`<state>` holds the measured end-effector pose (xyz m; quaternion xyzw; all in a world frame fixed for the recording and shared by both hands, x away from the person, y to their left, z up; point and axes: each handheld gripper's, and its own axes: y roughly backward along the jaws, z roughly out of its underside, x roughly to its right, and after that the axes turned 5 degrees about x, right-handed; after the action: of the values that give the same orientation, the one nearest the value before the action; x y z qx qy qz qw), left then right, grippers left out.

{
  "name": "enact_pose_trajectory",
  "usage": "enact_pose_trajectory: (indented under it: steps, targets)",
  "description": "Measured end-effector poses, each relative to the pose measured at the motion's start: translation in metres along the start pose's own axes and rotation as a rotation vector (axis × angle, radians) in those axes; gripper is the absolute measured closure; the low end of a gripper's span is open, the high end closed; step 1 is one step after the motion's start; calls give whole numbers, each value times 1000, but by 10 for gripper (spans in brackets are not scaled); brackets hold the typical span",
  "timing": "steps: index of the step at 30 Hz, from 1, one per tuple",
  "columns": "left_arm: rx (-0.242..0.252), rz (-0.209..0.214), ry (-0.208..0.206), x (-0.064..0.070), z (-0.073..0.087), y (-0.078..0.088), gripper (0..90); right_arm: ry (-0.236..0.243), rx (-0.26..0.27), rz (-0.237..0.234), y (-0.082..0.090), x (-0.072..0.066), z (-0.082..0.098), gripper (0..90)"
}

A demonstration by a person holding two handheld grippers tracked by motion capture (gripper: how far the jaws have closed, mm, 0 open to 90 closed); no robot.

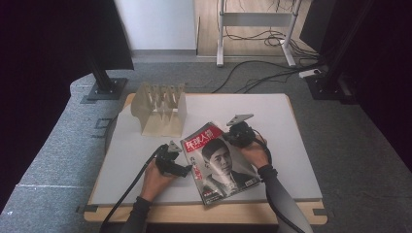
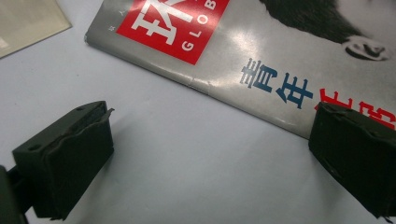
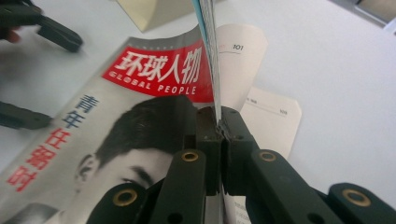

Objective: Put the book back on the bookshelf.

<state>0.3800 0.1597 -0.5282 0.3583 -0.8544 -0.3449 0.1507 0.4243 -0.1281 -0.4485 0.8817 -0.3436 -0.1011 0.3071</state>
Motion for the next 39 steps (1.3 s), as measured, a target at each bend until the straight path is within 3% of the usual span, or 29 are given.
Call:
enact_pose_trajectory:
  steps: [6, 9, 13, 21, 28, 33, 35, 39]
  targets:
    - [-8, 6, 6, -1, -1, 2, 13, 11, 26, -27, 11, -6, -8, 861]
    - [-10, 29, 24, -3, -2, 4, 22, 28, 41, -35, 17, -10, -13, 861]
    - [24, 92, 58, -4, -8, 5, 29, 62, 68, -39, 28, -18, -23, 862]
    - [24, 122, 42, 0, -22, 0, 19, 94, 106, -40, 48, -26, -35, 862]
    - [31, 207, 70, -3, -33, -7, 19, 102, 138, -50, 61, -28, -39, 863]
    - [36, 246, 42, 3, -42, -7, 39, 99, 162, -63, 69, -28, -42, 863]
    - [39, 248, 40, 4, -44, -6, 45, 99, 167, -65, 70, -28, -42, 862]
    - [54, 211, 10, 6, -52, 1, 69, 98, 187, -68, 75, -27, -44, 863]
